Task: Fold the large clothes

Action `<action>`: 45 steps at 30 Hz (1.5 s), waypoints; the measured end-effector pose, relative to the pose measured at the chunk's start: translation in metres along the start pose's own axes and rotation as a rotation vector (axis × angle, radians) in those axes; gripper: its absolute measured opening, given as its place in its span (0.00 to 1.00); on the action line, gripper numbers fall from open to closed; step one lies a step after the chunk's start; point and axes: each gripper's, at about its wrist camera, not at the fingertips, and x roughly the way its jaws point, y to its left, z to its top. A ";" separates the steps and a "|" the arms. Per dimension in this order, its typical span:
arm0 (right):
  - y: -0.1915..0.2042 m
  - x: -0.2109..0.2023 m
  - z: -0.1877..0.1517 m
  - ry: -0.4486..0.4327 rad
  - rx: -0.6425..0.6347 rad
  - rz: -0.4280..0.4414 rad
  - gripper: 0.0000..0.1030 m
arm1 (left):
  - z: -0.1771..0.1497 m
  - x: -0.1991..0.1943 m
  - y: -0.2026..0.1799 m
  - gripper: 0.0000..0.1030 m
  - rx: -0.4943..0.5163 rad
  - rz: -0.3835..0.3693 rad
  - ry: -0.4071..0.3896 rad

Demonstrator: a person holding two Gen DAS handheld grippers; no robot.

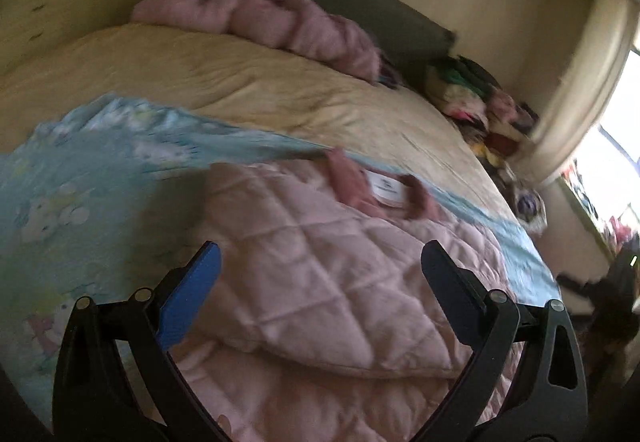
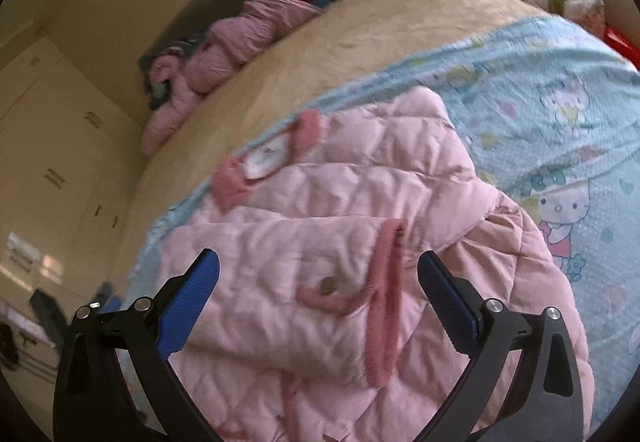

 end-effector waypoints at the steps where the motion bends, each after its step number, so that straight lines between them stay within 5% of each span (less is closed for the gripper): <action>1: -0.004 0.007 0.000 0.008 0.011 -0.004 0.96 | 0.002 -0.002 0.007 0.91 -0.018 0.008 -0.004; 14: -0.033 0.067 -0.007 0.080 0.095 0.010 0.37 | 0.015 -0.017 0.043 0.91 -0.112 0.059 -0.061; 18: -0.024 0.065 -0.007 0.059 0.029 0.033 0.08 | 0.015 -0.012 0.052 0.91 -0.148 0.067 -0.057; 30: 0.067 -0.007 0.046 -0.213 -0.419 -0.012 0.05 | 0.015 0.016 0.045 0.91 -0.123 0.084 -0.012; 45: 0.054 0.043 0.063 -0.182 -0.371 -0.101 0.05 | -0.012 0.071 -0.029 0.91 0.162 0.089 0.116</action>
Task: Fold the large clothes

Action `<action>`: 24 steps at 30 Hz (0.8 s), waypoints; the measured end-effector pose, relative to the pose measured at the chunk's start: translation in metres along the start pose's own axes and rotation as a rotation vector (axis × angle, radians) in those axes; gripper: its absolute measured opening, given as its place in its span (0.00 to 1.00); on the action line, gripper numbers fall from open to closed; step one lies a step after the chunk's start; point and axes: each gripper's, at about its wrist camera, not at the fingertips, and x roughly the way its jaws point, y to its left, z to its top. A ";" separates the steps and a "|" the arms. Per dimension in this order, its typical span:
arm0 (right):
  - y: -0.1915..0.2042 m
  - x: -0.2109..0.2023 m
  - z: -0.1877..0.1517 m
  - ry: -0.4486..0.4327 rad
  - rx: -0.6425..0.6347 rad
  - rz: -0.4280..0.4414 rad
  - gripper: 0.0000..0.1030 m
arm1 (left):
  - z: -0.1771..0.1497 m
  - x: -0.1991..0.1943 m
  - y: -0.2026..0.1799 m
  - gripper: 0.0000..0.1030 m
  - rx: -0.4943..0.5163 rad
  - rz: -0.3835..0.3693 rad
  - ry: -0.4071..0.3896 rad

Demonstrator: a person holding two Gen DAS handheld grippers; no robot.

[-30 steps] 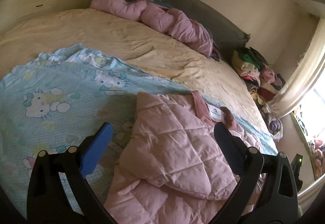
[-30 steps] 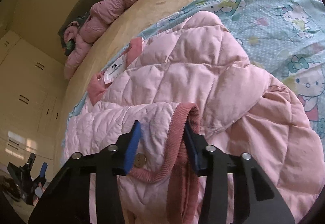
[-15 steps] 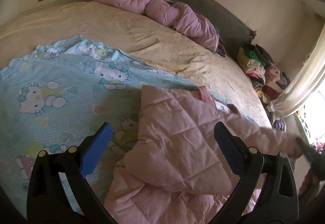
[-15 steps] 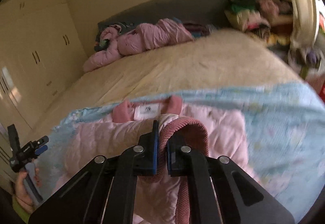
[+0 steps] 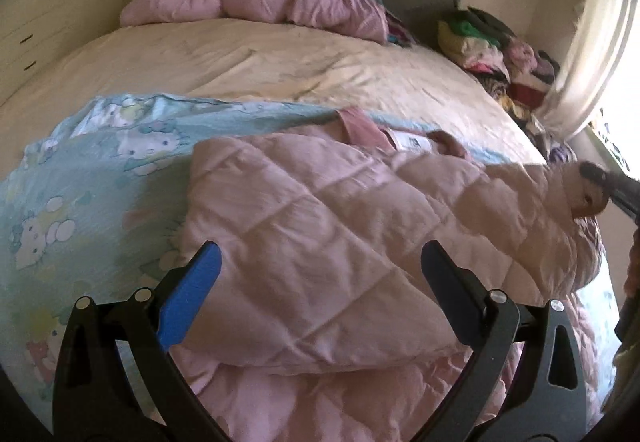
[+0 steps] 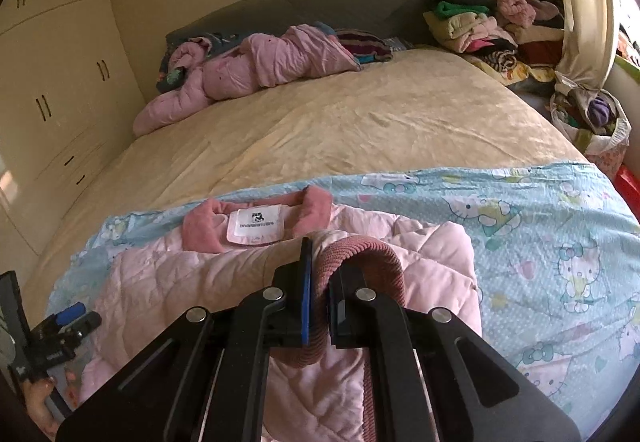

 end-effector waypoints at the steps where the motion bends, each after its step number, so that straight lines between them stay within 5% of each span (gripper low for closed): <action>1: 0.000 0.001 0.000 0.001 -0.001 -0.005 0.05 | -0.001 0.003 -0.002 0.91 0.003 -0.011 0.011; 15: 0.013 0.006 -0.001 0.008 -0.055 -0.010 0.10 | -0.020 0.048 0.005 0.91 -0.036 0.012 0.155; 20: 0.003 -0.002 -0.005 0.032 0.030 -0.008 0.36 | -0.022 0.055 0.010 0.91 -0.068 0.005 0.172; 24: -0.001 -0.029 -0.009 -0.069 0.073 -0.074 0.52 | -0.023 0.057 0.009 0.92 -0.073 0.007 0.172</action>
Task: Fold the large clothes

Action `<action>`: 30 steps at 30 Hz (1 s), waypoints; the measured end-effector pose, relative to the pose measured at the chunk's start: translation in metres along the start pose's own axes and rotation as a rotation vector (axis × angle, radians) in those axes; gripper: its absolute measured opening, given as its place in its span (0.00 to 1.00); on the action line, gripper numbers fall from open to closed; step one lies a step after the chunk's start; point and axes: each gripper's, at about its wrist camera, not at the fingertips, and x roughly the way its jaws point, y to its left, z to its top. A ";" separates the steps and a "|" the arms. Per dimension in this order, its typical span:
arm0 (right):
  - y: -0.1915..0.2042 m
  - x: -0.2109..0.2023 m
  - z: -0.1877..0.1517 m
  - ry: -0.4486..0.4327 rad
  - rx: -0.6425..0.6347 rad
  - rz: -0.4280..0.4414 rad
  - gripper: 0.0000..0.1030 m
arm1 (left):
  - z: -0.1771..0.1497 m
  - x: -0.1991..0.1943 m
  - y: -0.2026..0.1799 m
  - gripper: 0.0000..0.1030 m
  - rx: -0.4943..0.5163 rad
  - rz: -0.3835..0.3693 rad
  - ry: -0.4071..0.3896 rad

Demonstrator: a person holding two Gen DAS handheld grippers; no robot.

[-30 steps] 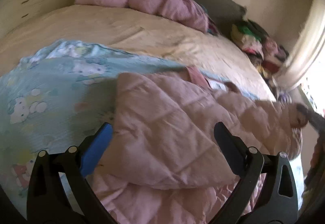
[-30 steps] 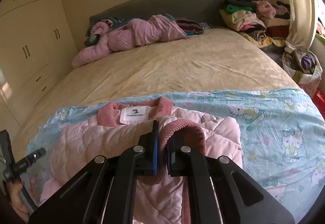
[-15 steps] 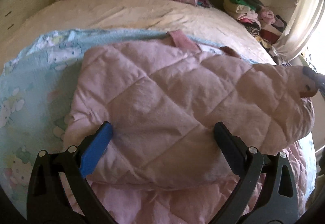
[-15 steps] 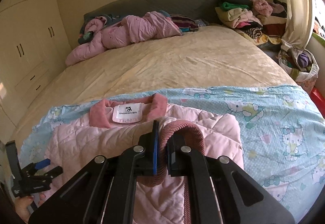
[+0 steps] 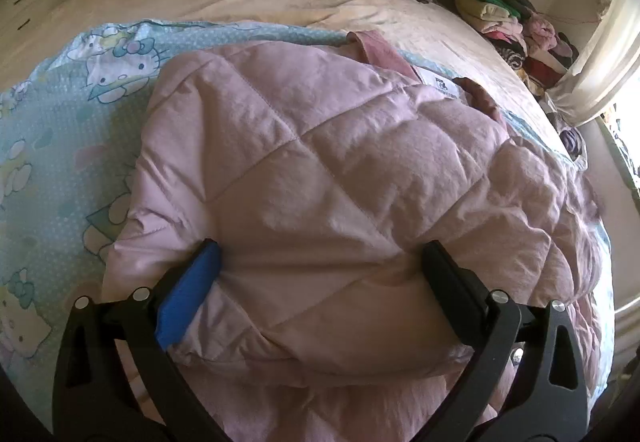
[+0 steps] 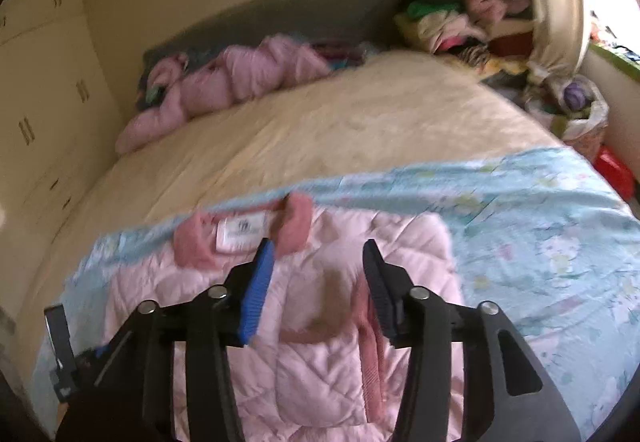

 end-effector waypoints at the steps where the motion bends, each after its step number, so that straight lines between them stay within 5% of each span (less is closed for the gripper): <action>1: 0.003 -0.005 -0.001 -0.018 -0.011 0.004 0.56 | -0.001 0.000 0.000 0.92 0.001 0.001 -0.001; 8: 0.061 0.030 -0.031 0.160 -0.157 0.121 0.60 | -0.001 0.000 0.000 0.92 0.001 0.000 0.000; 17: 0.094 0.102 -0.081 0.384 -0.223 0.045 0.62 | 0.001 -0.001 0.000 0.92 0.004 0.002 0.006; 28: 0.089 0.122 -0.101 0.396 -0.191 -0.004 0.64 | -0.001 0.000 -0.003 0.92 0.022 0.015 0.002; 30: 0.087 0.119 -0.096 0.401 -0.172 0.008 0.71 | 0.000 -0.004 -0.003 0.92 0.023 0.004 -0.002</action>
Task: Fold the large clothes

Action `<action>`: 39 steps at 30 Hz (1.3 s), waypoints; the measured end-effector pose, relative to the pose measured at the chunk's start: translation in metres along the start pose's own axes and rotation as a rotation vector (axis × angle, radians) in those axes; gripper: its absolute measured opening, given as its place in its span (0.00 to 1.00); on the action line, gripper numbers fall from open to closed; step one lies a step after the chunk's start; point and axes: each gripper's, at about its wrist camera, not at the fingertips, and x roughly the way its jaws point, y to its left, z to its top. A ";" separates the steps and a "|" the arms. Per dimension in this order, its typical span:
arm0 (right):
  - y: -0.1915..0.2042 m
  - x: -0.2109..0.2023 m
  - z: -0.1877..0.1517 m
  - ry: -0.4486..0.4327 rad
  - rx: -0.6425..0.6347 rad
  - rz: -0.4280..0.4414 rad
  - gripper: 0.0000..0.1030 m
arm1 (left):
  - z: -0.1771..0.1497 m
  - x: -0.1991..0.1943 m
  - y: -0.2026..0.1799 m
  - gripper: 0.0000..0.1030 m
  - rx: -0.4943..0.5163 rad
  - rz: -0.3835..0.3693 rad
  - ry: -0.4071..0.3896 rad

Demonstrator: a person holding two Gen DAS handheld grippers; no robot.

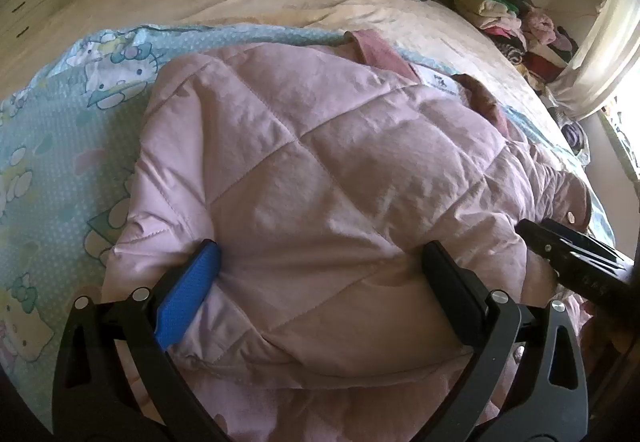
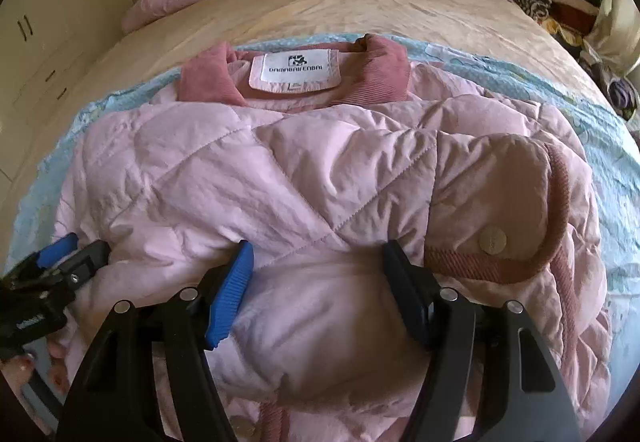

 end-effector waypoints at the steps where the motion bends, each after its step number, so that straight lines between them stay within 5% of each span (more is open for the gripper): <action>1: 0.000 -0.005 0.000 0.001 0.004 0.015 0.75 | 0.001 -0.002 0.001 0.92 -0.003 -0.007 0.002; 3: 0.002 -0.020 -0.001 -0.009 0.002 0.028 0.82 | 0.003 -0.007 0.002 0.92 -0.007 -0.020 0.008; 9: -0.008 -0.051 -0.004 -0.066 0.072 0.060 0.83 | 0.006 -0.019 0.000 0.92 -0.036 -0.010 0.016; 12: -0.012 -0.060 -0.006 -0.084 0.080 0.061 0.96 | 0.006 -0.025 -0.003 0.92 -0.039 -0.010 0.017; 39: -0.014 -0.151 -0.032 -0.229 0.113 0.147 0.96 | -0.018 -0.097 -0.021 0.92 0.012 0.015 -0.072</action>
